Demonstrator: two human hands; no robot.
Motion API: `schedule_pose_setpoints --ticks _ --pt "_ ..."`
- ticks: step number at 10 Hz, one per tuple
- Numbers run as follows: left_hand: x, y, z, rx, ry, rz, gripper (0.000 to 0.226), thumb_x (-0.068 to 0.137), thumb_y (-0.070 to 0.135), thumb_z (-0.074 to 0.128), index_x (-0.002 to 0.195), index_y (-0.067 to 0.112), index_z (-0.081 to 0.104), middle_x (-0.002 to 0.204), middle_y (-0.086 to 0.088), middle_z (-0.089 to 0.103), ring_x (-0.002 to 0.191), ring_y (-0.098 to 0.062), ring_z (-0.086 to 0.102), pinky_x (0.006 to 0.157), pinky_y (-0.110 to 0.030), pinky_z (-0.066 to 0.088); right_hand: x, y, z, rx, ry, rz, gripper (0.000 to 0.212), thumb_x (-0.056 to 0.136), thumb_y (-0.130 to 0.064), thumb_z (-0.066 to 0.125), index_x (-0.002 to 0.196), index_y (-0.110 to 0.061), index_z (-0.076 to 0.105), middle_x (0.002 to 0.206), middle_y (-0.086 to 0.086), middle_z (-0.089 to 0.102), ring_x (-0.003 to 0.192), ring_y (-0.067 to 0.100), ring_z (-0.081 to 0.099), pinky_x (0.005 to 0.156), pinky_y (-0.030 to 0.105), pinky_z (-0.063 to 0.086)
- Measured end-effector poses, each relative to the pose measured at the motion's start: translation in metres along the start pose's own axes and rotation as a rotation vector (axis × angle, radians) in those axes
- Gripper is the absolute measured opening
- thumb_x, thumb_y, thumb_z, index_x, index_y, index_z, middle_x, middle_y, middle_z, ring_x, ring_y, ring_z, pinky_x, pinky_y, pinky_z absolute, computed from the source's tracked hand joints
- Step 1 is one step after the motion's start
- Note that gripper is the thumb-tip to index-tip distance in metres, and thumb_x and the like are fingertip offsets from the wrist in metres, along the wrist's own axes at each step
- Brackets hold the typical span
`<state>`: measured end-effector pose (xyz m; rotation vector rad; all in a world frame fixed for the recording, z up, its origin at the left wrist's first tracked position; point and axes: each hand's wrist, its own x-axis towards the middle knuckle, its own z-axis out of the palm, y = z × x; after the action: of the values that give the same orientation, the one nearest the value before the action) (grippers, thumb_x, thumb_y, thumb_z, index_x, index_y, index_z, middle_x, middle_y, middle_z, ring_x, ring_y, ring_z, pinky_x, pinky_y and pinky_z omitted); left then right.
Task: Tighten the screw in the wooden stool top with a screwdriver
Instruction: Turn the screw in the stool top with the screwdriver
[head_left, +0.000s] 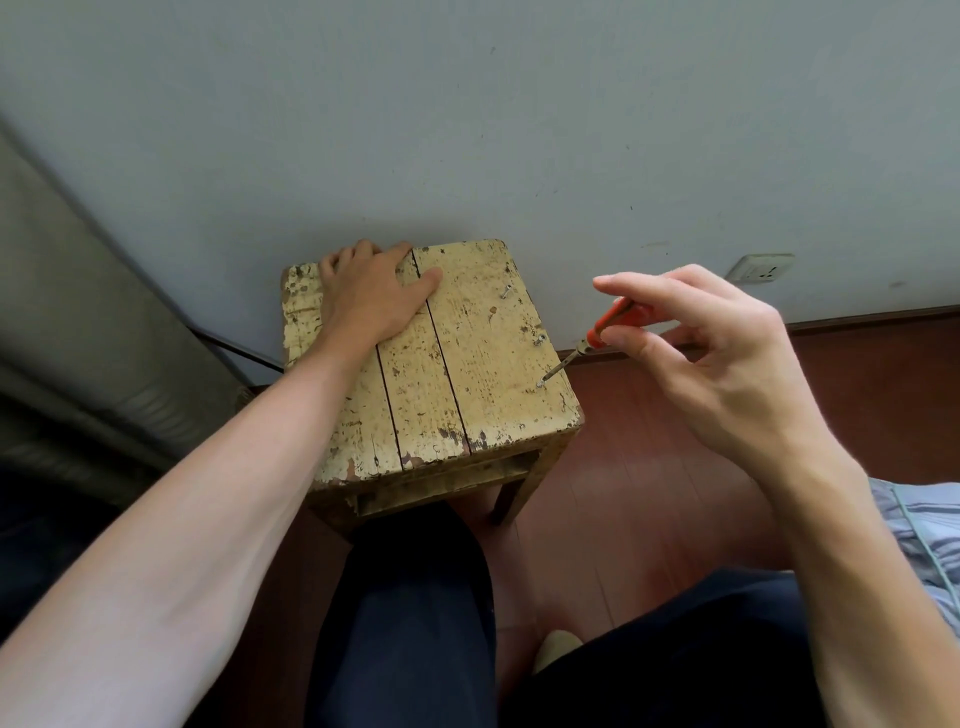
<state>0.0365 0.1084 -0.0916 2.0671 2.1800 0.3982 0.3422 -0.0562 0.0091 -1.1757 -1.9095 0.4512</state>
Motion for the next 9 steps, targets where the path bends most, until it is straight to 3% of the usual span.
schedule_pose_setpoints --ticks 1,2,4,5,6,7,8,9 --pt "0.0 -0.0006 0.0003 -0.008 0.003 -0.001 0.081 0.088 0.085 0.031 0.151 0.036 0.045 0.142 -0.009 0.052 0.135 -0.032 0.041 0.114 -0.047 0.024 -0.0008 0.0032 -0.0049 0.031 -0.094 -0.026 0.051 0.104 0.001 0.068 0.15 -0.021 0.064 0.127 -0.006 0.071 0.109 0.013 0.077 0.086 0.02 0.057" --pt "0.0002 -0.0012 0.0007 -0.01 0.001 -0.004 0.081 0.087 0.085 0.031 0.151 0.037 0.045 0.143 -0.009 0.051 0.135 -0.032 0.04 0.114 -0.047 0.024 -0.0012 0.0052 -0.006 0.059 -0.126 -0.034 0.055 0.105 0.005 0.064 0.153 -0.021 0.061 0.129 -0.007 0.072 0.113 0.016 0.077 0.092 0.019 0.056" --pt "0.0004 0.0 0.0005 -0.007 0.007 -0.001 0.081 0.088 0.085 0.031 0.151 0.036 0.045 0.142 -0.009 0.052 0.134 -0.032 0.041 0.113 -0.047 0.025 -0.0012 0.0053 -0.0044 0.082 -0.072 0.0 0.049 0.103 0.003 0.069 0.144 -0.024 0.069 0.121 -0.003 0.076 0.111 0.013 0.078 0.092 0.019 0.058" --pt "-0.0003 -0.0005 0.0007 -0.007 0.006 -0.002 0.081 0.088 0.085 0.031 0.151 0.036 0.045 0.143 -0.009 0.052 0.135 -0.032 0.041 0.113 -0.047 0.025 -0.0015 0.0038 -0.002 0.077 -0.03 0.02 0.046 0.1 -0.002 0.076 0.137 -0.029 0.072 0.113 0.0 0.076 0.107 0.015 0.079 0.088 0.031 0.063" --pt "-0.0005 -0.0004 0.0009 -0.01 0.009 -0.001 0.081 0.088 0.085 0.032 0.151 0.036 0.045 0.142 -0.009 0.052 0.134 -0.031 0.041 0.114 -0.047 0.025 -0.0007 0.0001 0.0009 0.038 0.012 0.017 0.041 0.096 -0.008 0.082 0.126 -0.035 0.074 0.107 0.0 0.074 0.102 0.015 0.078 0.08 0.032 0.063" --pt "-0.0001 0.0001 0.0006 -0.009 0.008 -0.003 0.081 0.088 0.085 0.032 0.151 0.036 0.046 0.143 -0.009 0.052 0.135 -0.031 0.041 0.114 -0.047 0.024 -0.0001 -0.0041 0.004 0.026 0.039 0.001 0.038 0.094 -0.011 0.085 0.119 -0.037 0.074 0.103 0.0 0.074 0.096 0.012 0.075 0.076 0.018 0.057" --pt "-0.0002 0.0001 0.0004 -0.005 0.005 -0.006 0.081 0.088 0.085 0.031 0.151 0.036 0.045 0.143 -0.009 0.052 0.135 -0.031 0.041 0.114 -0.047 0.024 0.0005 -0.0044 0.0032 0.032 0.022 0.003 0.037 0.094 -0.012 0.084 0.122 -0.034 0.075 0.104 -0.004 0.074 0.094 0.008 0.073 0.075 0.014 0.053" --pt "-0.0009 0.0005 -0.0003 -0.004 0.003 -0.002 0.081 0.088 0.085 0.031 0.151 0.036 0.045 0.144 -0.009 0.051 0.136 -0.031 0.041 0.114 -0.046 0.024 -0.0007 -0.0001 -0.0021 0.074 -0.068 -0.002 0.044 0.098 -0.007 0.078 0.137 -0.027 0.072 0.115 -0.004 0.074 0.1 0.007 0.074 0.079 0.016 0.053"
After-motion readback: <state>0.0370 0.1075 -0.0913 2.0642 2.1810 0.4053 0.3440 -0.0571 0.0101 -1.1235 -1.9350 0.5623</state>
